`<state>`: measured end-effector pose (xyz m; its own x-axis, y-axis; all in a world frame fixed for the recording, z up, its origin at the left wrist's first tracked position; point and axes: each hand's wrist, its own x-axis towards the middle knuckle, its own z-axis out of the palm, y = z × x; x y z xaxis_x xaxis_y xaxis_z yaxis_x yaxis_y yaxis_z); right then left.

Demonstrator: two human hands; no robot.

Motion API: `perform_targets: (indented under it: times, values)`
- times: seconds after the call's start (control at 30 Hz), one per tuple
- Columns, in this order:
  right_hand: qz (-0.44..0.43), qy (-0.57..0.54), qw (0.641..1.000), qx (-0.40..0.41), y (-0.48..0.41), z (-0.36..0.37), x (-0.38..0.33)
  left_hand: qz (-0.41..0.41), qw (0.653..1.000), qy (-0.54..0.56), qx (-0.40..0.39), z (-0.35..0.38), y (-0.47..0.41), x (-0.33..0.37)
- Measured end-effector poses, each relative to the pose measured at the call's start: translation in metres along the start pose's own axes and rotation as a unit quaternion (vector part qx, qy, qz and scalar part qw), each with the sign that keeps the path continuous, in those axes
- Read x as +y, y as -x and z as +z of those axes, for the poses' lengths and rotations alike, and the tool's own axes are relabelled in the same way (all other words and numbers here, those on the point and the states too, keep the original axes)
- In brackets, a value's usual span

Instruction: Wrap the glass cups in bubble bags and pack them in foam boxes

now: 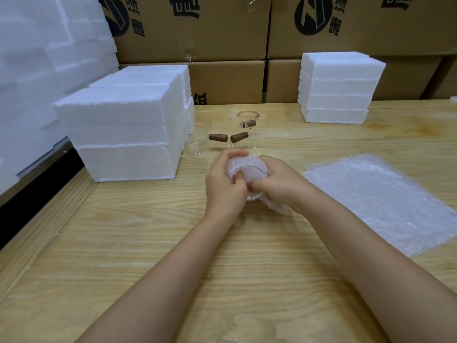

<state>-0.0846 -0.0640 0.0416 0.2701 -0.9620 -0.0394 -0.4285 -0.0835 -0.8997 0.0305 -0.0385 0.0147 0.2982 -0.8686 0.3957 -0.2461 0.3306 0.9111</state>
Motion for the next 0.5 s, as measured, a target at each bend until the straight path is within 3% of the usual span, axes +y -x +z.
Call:
perform_targets:
  times: [0.1,0.2,0.4,0.5]
  values:
    - [0.006,0.006,0.999,0.05,-0.003,-0.003,0.003,0.007,0.997,0.05,-0.059,-0.002,0.001,0.002]
    - [0.012,-0.003,0.998,0.066,-0.002,-0.005,0.007,0.024,0.995,0.011,-0.098,-0.001,0.001,-0.002]
    - [0.019,-0.026,0.996,-0.078,0.001,-0.019,0.004,0.005,0.997,-0.039,-0.064,-0.004,-0.004,-0.008]
    - [0.01,0.04,0.999,-0.035,-0.002,-0.015,0.002,-0.009,0.998,-0.047,-0.051,-0.003,-0.006,-0.012]
